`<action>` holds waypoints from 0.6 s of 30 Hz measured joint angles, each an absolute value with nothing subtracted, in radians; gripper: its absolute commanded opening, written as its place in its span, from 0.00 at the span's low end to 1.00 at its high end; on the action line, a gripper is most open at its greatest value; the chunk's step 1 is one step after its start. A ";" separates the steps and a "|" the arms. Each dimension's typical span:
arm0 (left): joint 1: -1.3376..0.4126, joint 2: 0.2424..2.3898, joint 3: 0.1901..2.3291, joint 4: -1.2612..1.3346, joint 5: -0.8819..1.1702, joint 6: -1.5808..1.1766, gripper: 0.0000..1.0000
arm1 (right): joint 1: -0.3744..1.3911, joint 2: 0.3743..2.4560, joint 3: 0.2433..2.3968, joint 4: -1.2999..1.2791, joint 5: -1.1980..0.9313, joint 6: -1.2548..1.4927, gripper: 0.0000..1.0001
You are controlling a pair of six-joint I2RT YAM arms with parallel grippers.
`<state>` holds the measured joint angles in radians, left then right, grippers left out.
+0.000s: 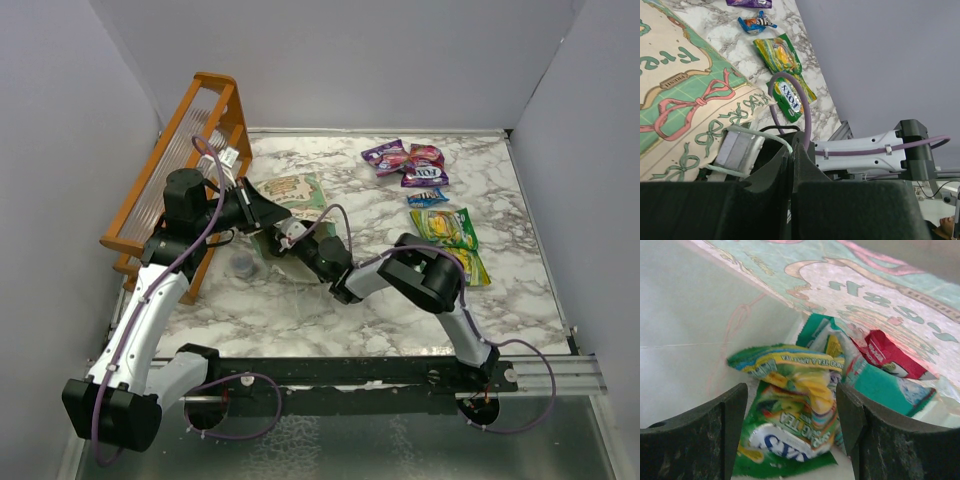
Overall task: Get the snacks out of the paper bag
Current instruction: Take out the snack from the paper bag.
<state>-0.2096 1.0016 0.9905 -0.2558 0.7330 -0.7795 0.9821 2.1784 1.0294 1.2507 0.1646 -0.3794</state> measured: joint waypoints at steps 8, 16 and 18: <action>-0.209 1.013 1.013 -0.268 0.741 -0.773 0.00 | 0.988 2.282 1.225 1.197 0.213 -0.335 0.70; -0.209 1.008 1.036 -0.279 0.743 -0.770 0.00 | 0.986 2.317 1.238 1.076 0.222 -0.440 0.65; -0.209 1.006 1.036 -0.286 0.743 -0.769 0.00 | 0.985 2.317 1.237 1.039 0.205 -0.482 0.64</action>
